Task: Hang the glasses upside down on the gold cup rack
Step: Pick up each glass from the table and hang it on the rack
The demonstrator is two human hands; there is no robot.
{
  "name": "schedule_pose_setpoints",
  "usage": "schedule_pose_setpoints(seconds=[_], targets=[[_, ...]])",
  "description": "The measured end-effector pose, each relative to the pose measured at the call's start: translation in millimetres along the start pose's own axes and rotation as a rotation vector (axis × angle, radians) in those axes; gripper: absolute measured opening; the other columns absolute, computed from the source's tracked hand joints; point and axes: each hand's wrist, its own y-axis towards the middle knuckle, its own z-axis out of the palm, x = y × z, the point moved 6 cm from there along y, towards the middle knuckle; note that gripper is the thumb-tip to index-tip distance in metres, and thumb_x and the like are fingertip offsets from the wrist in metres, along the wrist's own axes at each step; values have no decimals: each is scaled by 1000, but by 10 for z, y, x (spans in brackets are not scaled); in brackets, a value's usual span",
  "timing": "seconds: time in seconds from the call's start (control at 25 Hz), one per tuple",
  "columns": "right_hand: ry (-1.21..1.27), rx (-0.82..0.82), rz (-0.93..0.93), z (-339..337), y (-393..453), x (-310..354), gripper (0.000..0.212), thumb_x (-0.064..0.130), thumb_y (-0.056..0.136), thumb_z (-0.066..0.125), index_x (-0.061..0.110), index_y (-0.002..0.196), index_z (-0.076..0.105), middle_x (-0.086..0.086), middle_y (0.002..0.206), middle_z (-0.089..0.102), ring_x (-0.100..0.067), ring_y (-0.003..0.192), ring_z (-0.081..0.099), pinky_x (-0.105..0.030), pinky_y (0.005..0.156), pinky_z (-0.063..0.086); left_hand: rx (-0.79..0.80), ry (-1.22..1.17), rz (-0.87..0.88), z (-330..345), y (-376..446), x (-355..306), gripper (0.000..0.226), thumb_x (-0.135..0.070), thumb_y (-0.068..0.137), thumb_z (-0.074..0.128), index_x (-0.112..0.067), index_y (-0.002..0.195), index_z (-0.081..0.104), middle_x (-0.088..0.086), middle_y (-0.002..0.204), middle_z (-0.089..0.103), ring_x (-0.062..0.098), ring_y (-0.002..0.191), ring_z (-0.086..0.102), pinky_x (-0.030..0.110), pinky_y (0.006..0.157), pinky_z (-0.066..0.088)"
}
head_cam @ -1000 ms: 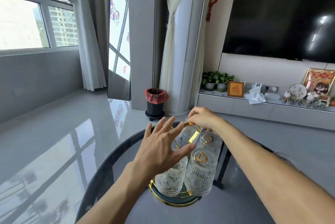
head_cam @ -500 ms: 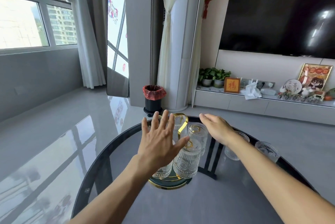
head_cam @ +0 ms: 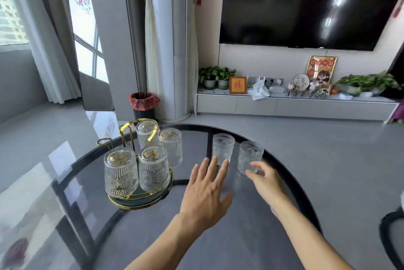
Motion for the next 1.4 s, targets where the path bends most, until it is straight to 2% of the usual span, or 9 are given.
schedule_pose_setpoints(seconds=[0.12, 0.28, 0.56, 0.76, 0.96, 1.08, 1.2, 1.28, 1.4], targets=[[32, -58, 48, -30, 9, -297, 44, 33, 79, 73, 31, 119, 56, -1, 130, 59, -17, 100, 59, -34, 84, 44, 98, 12, -56, 404, -10, -4, 80, -62, 95, 32, -28, 156, -7, 4, 168, 2, 28, 153, 0, 48, 121, -1], [9, -50, 38, 113, 132, -516, 88, 36, 74, 78, 32, 146, 28, 2, 152, 38, -22, 129, 49, -41, 101, 43, 201, 27, -151, 859, -56, 135, 83, -72, 91, 22, -34, 155, -13, 2, 167, -10, 25, 152, -13, 51, 120, -9], [10, -82, 38, 315, 726, -565, 121, 34, 66, 86, 24, 155, 4, -1, 162, 27, -27, 141, 38, -45, 111, 34, 228, -55, -170, 1094, -63, 226, 85, -82, 83, 7, -40, 153, -16, -2, 165, -19, 19, 150, -21, 49, 120, -10], [61, -99, 59, 307, 901, -584, 112, 27, 67, 85, 26, 153, 13, -3, 150, 47, -29, 130, 48, -43, 105, 39, 181, -95, -155, 1038, -81, 216, 83, -78, 87, 10, -35, 156, -7, -2, 167, -7, 17, 152, -14, 43, 123, -5], [-76, -4, -2, 352, 412, -472, 81, 38, 54, 87, 21, 125, 51, -5, 127, 52, -25, 117, 54, -35, 93, 44, 29, -228, -115, 869, -131, 142, 78, -69, 94, 26, -27, 157, 9, -1, 166, 16, 15, 153, 8, 32, 123, 8], [-33, 145, -58, 457, -33, -322, 71, 33, 51, 87, 27, 112, 50, 4, 115, 60, -15, 100, 58, -32, 81, 48, -75, -515, -112, 637, -239, 67, 74, -56, 94, 50, -25, 155, 20, -6, 159, 30, 7, 147, 23, 31, 120, 20], [80, 256, -176, 531, -400, -46, 65, 23, 56, 87, 31, 109, 50, 8, 113, 67, -13, 100, 65, -41, 85, 55, -297, -803, -222, 256, -342, 40, 80, -51, 85, 66, -27, 151, 29, -16, 148, 40, 4, 135, 41, 33, 110, 38], [166, 321, -272, 605, -641, 254, 72, 27, 52, 89, 35, 113, 52, 9, 118, 67, -8, 106, 64, -41, 89, 55, -443, -869, -258, -97, -410, 134, 83, -53, 78, 72, -35, 149, 32, -22, 140, 46, 2, 127, 48, 31, 104, 43], [248, 387, -367, 689, -880, 802, 72, 35, 50, 92, 41, 112, 56, 13, 110, 70, -7, 105, 64, -35, 88, 54, -510, -919, -265, -684, -433, 397, 89, -50, 68, 79, -40, 145, 35, -11, 127, 58, 6, 118, 55, 31, 97, 48]])
